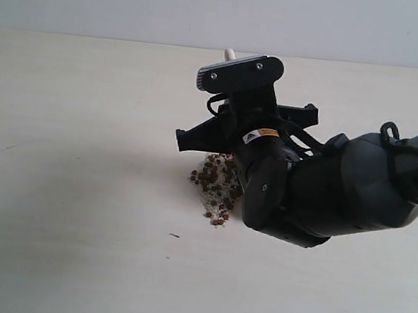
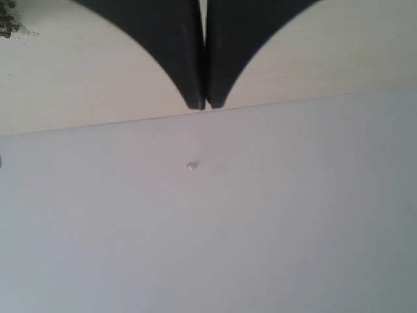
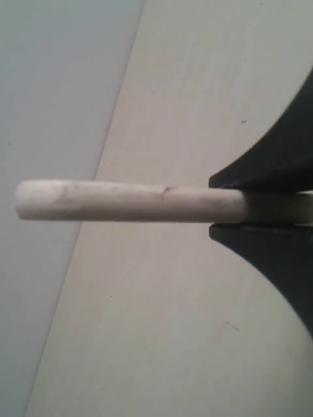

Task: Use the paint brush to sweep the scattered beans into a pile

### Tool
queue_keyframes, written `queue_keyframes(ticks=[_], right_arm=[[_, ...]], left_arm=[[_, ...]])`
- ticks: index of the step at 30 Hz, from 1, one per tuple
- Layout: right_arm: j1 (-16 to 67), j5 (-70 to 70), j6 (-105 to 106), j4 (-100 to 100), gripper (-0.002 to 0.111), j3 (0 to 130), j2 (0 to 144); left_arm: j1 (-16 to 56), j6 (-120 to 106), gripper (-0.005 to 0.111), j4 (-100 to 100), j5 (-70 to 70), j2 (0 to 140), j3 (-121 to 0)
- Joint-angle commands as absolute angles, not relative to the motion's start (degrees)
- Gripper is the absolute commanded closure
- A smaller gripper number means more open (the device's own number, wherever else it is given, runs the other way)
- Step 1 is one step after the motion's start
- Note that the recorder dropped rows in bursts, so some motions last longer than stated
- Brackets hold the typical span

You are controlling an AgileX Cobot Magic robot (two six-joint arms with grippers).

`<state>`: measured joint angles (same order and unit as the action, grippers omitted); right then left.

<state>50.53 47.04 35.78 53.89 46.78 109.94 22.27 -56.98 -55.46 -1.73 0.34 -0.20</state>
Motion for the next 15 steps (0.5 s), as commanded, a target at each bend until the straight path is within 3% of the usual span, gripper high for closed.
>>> queue_keyframes(ticks=[1,15], right_arm=[[50.3,48.0,34.6,55.7,0.108,46.9,109.2],[50.1,53.5,57.3,62.5,0.108,46.9,99.4]], left_arm=[[22.5,-57.0,0.107,-55.8,-1.9,0.0,0.0],[22.5,-57.0,0.107,-55.8,-1.9,0.0,0.0]])
